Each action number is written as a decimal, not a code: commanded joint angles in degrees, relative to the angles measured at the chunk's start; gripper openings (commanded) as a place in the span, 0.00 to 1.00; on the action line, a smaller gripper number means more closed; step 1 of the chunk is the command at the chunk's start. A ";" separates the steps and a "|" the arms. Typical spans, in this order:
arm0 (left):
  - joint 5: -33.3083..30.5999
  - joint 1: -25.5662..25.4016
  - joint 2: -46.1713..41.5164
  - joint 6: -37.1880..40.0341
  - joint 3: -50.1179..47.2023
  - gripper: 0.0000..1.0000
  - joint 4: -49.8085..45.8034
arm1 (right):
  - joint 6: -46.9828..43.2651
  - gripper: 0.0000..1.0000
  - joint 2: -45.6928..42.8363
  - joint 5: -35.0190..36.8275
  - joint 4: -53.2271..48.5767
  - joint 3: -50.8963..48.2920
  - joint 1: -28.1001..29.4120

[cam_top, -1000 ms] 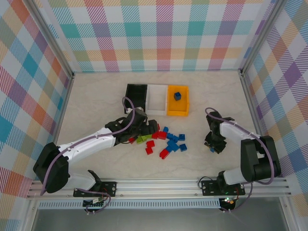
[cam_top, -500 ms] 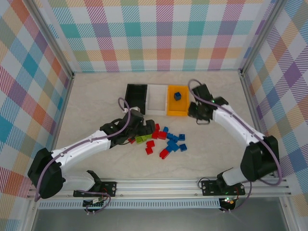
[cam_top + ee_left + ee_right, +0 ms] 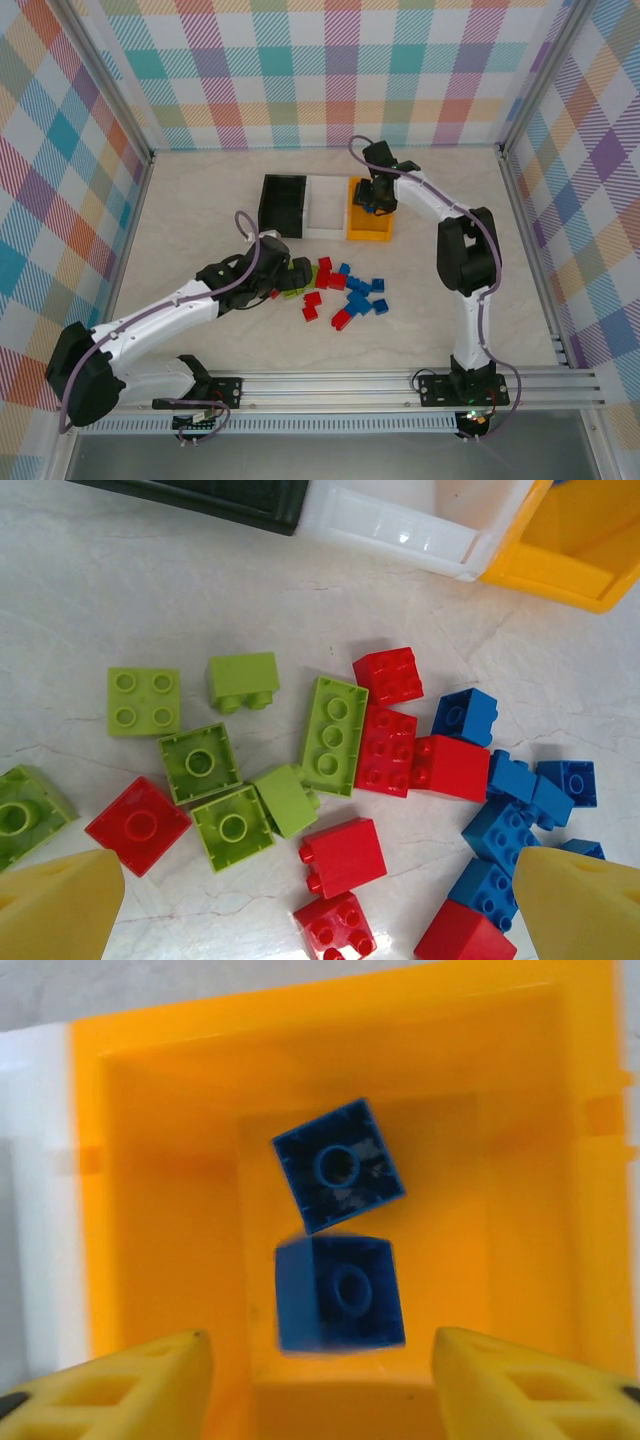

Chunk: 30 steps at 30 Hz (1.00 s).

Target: Sort the legos into containers by color

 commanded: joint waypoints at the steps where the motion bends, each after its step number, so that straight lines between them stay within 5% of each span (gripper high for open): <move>1: -1.77 0.31 -1.89 -0.11 -0.75 1.00 -2.44 | -2.30 0.66 -3.97 -1.05 0.08 1.66 0.05; 7: -3.17 0.31 -3.31 -0.25 -0.85 1.00 -2.96 | -0.10 0.73 -18.30 -1.50 0.54 -16.40 3.72; 12: -4.73 0.41 -2.83 -0.31 -0.67 1.00 -3.78 | 2.77 0.70 -32.53 -2.50 -0.44 -37.66 5.96; 17: -4.54 0.51 -2.27 -0.79 -0.76 1.00 -4.04 | 3.55 0.68 -41.22 -2.12 -6.48 -48.12 10.22; 30: -4.63 0.79 -3.20 -1.10 -1.11 1.00 -5.22 | 3.30 0.62 -36.46 -2.01 -7.47 -50.85 20.06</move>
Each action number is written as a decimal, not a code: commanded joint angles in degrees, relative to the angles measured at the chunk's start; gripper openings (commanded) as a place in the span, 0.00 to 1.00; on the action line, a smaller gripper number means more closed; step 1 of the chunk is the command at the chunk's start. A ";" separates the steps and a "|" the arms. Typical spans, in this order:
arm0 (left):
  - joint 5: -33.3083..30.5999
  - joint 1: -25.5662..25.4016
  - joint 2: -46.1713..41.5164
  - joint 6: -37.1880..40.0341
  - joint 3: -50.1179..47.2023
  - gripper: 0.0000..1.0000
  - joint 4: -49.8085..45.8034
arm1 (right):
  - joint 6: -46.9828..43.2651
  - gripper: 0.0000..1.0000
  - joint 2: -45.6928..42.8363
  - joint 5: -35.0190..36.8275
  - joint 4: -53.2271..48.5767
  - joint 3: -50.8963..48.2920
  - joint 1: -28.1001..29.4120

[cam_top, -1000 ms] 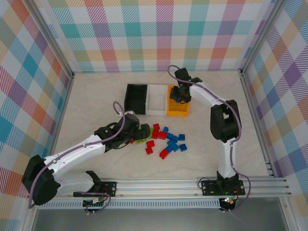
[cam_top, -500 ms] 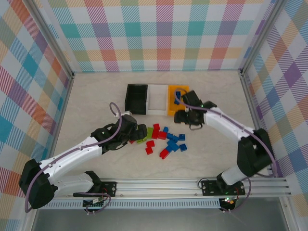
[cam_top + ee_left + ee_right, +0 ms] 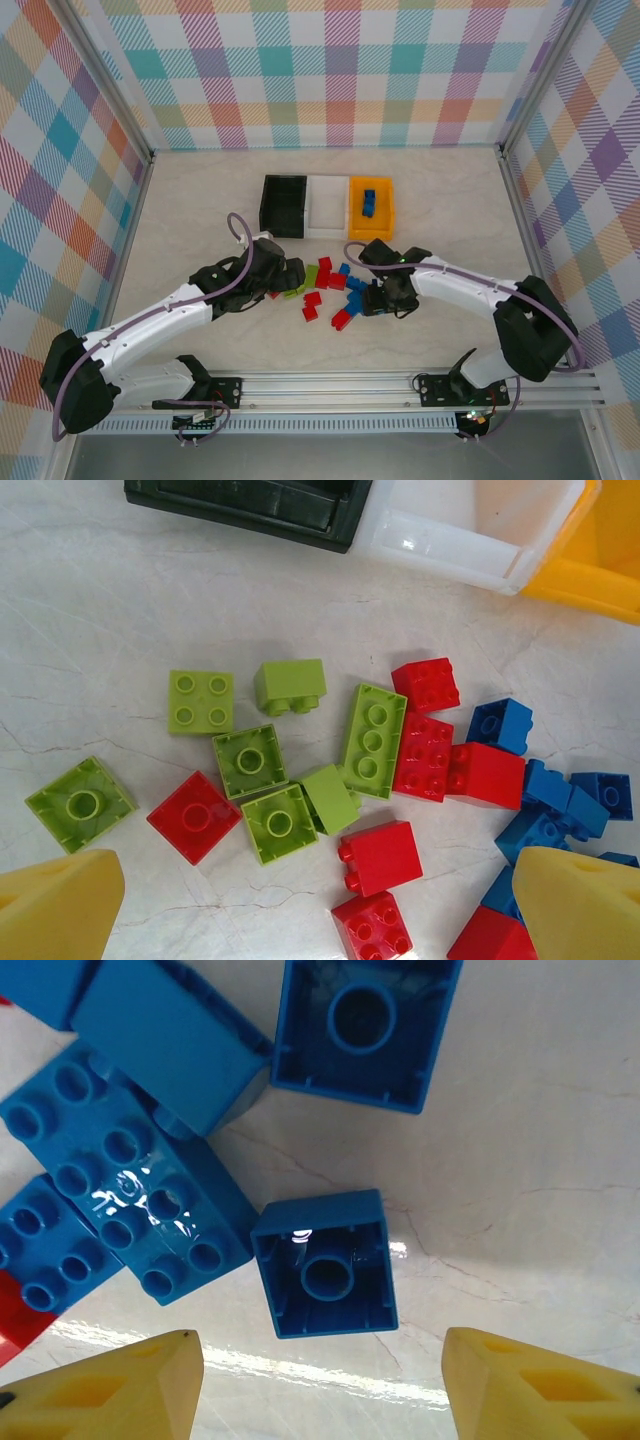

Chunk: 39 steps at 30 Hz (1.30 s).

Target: Sort the legos into containers by color

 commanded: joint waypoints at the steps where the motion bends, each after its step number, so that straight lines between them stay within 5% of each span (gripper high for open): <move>1: -1.23 0.50 -1.08 -0.93 -0.73 1.00 -2.27 | 0.15 0.61 0.61 1.33 -1.00 0.82 0.35; 23: -0.89 1.38 0.01 -1.04 -0.60 1.00 -2.17 | -2.30 0.55 9.14 4.12 4.82 1.88 1.20; 33: -0.47 1.51 1.16 -1.07 -0.14 1.00 -1.81 | -3.23 0.33 4.87 6.16 2.25 2.37 1.05; 39: -1.51 1.61 0.17 -0.92 -0.35 1.00 -1.90 | -6.36 0.31 -0.48 6.94 0.37 9.31 -4.20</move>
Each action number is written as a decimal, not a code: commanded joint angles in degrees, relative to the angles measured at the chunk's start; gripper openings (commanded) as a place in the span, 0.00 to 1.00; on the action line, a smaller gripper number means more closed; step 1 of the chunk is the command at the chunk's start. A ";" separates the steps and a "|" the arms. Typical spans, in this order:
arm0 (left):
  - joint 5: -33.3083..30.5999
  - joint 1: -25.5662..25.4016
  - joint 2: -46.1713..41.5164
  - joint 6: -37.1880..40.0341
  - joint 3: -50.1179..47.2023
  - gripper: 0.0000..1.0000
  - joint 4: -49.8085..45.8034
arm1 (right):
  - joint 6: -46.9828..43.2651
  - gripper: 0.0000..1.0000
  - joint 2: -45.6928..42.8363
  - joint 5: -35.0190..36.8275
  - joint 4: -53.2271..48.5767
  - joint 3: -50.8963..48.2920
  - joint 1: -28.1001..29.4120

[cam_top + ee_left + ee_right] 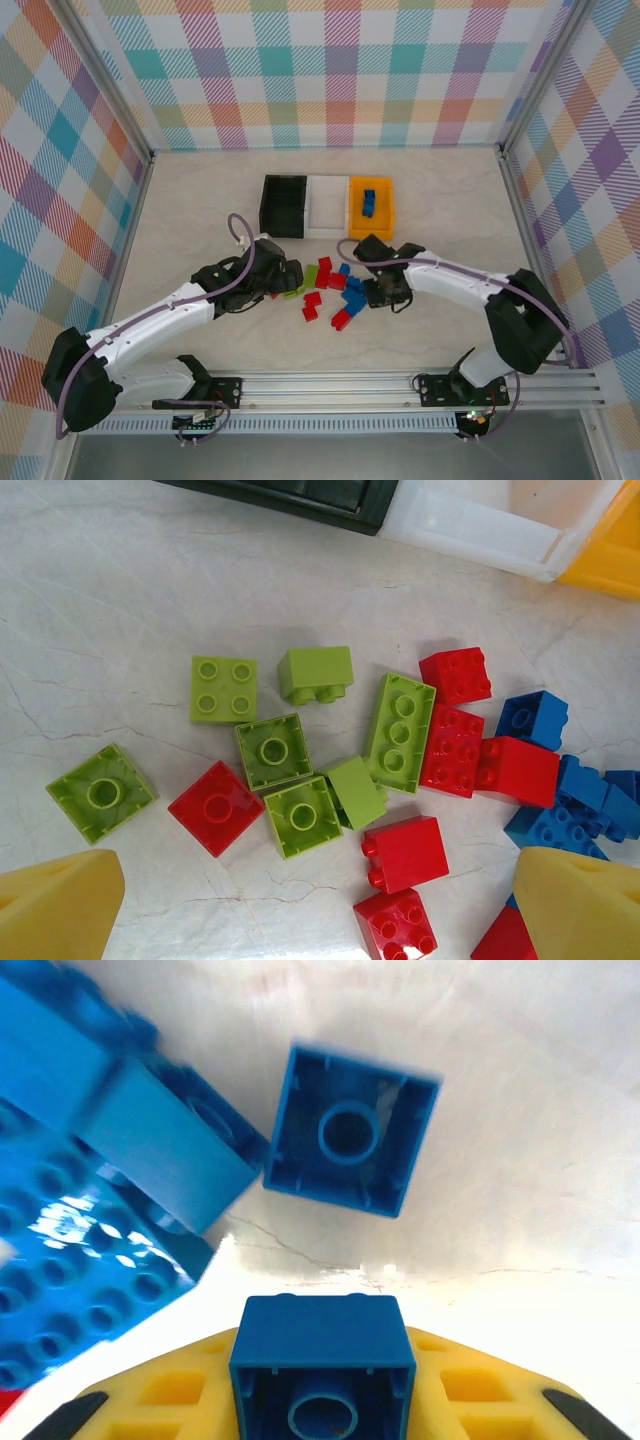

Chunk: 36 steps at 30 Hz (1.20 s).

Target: Sort the legos into containers by color

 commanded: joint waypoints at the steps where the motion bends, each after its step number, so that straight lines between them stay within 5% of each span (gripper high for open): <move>1: -1.84 0.68 -0.98 -0.85 -0.06 1.00 -1.11 | -2.78 0.31 -1.63 0.51 0.31 7.04 -4.94; 10: -3.89 1.15 -3.85 -2.15 -0.84 1.00 -3.87 | -3.84 0.32 19.52 -0.02 4.82 31.84 -14.83; 20: -2.91 5.41 -4.85 -4.46 -4.29 1.00 -4.88 | -3.40 0.37 37.03 1.05 -0.89 51.91 -17.70; 26: 0.63 9.15 -2.77 -4.95 -5.75 0.98 -2.44 | -2.96 0.59 35.47 -1.41 1.05 51.89 -17.94; 36: 6.27 15.12 9.30 -7.61 -6.72 0.80 5.79 | -1.86 0.59 22.12 -3.60 8.80 37.45 -15.31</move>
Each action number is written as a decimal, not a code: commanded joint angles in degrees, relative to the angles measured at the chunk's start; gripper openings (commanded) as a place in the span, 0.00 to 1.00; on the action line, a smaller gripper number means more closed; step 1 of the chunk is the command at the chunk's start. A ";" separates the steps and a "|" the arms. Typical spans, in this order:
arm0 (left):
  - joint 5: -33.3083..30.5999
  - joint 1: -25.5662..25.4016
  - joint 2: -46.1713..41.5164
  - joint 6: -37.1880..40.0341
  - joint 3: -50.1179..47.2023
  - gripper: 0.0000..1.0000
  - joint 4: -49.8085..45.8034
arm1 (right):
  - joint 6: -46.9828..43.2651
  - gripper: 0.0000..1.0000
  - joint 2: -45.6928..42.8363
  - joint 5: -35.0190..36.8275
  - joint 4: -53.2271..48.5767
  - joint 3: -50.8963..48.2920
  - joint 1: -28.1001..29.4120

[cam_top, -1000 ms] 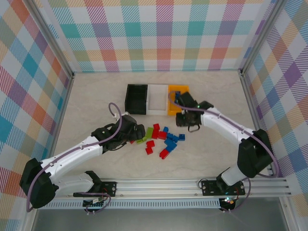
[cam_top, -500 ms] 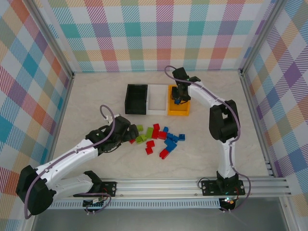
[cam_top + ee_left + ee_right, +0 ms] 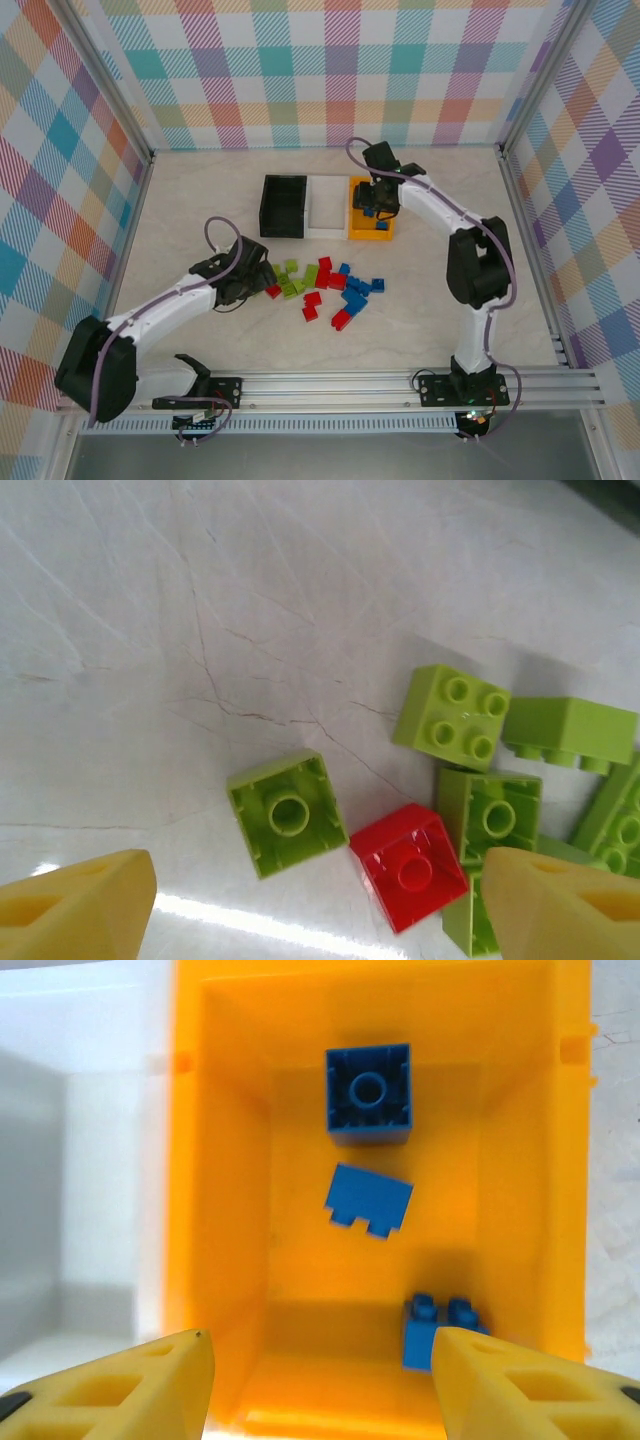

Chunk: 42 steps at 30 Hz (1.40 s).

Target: Sort the legos into containers by color

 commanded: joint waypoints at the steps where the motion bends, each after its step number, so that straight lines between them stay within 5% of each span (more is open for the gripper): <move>1: 2.09 1.44 3.99 -2.29 -0.40 0.77 3.89 | 1.58 0.59 -5.11 -1.54 3.99 -4.23 1.01; 10: 0.15 3.46 10.79 -4.75 -1.23 0.66 6.81 | 2.18 0.57 -12.70 -3.17 7.53 -13.29 1.10; 21: 0.59 3.46 8.08 -5.02 -2.45 0.30 5.96 | 2.79 0.56 -14.53 -2.71 8.32 -16.16 1.09; 24: 0.24 3.46 6.15 -4.79 -0.13 0.27 4.38 | 3.17 0.56 -15.14 -2.95 8.59 -16.67 1.09; 31: -4.51 3.79 11.35 -0.54 19.98 0.27 0.56 | 4.39 0.56 -18.32 -3.96 9.70 -21.13 1.10; 36: -12.54 3.81 25.32 5.15 38.06 0.27 -2.43 | 4.95 0.56 -20.02 -4.02 9.40 -23.83 1.09; 42: -14.66 4.25 40.39 7.37 52.61 0.27 -5.56 | 5.30 0.56 -22.00 -4.91 9.29 -25.46 1.18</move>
